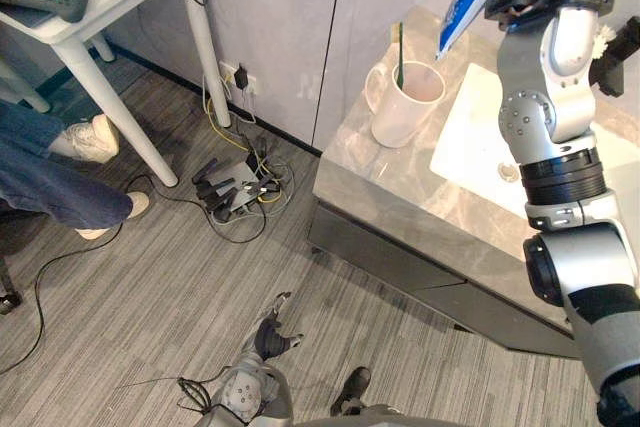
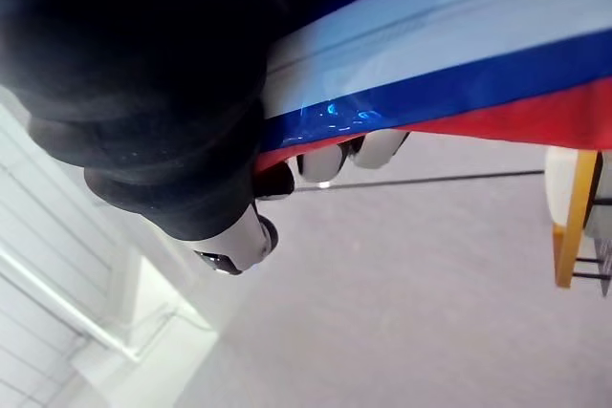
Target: Organize washtable
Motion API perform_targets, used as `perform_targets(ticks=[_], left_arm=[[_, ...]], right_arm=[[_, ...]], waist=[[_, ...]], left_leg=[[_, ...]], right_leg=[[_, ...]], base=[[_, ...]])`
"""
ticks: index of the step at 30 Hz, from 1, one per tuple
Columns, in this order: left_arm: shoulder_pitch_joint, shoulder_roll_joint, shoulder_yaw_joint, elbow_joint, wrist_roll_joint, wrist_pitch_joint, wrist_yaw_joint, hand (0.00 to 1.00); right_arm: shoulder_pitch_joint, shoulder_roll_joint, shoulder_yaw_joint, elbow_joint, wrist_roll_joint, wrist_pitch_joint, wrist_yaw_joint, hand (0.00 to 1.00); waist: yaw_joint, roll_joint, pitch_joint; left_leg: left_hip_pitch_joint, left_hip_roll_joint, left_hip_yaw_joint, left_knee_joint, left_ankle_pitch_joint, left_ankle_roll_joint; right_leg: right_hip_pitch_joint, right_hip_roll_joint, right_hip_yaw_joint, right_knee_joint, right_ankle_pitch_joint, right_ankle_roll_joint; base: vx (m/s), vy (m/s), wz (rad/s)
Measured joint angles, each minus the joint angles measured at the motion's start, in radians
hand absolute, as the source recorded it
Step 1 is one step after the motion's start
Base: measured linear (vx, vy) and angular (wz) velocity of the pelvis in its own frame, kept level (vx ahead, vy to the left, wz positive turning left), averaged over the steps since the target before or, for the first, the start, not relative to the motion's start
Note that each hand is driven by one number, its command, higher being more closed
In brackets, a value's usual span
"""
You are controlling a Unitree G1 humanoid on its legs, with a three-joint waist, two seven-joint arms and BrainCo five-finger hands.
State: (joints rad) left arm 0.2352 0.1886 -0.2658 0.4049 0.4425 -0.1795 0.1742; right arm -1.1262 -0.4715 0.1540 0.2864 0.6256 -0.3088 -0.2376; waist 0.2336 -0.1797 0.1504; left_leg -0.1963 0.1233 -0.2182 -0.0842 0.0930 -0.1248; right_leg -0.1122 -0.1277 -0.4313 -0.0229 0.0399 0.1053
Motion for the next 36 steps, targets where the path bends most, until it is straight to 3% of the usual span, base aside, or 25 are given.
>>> perform_targets(ticks=[17, 36], left_arm=[[-0.019, 0.0, -0.01, -0.003, -0.06, 0.011, 0.0, 0.0], [-0.019, 0.004, -0.01, -0.016, -0.12, 0.018, -0.002, 0.0]], right_arm=[[0.068, 0.099, -0.042, -0.042, 0.001, -0.003, -0.023, 1.0], [0.064, 0.105, -0.102, -0.037, 0.003, -0.012, -0.046, 1.0]], waist=[[0.0, -0.002, 0.027], [0.002, -0.009, 0.043]], left_leg=[[-0.022, 0.0, -0.002, 0.001, 0.001, 0.001], [-0.031, 0.002, 0.004, 0.005, 0.001, 0.001]], right_leg=[[-0.021, 0.0, -0.001, 0.003, 0.0, 0.0], [-0.035, 0.001, 0.008, 0.007, 0.0, -0.001]], base=[[0.0, 0.0, 0.0], [0.0, 0.0, 0.0]])
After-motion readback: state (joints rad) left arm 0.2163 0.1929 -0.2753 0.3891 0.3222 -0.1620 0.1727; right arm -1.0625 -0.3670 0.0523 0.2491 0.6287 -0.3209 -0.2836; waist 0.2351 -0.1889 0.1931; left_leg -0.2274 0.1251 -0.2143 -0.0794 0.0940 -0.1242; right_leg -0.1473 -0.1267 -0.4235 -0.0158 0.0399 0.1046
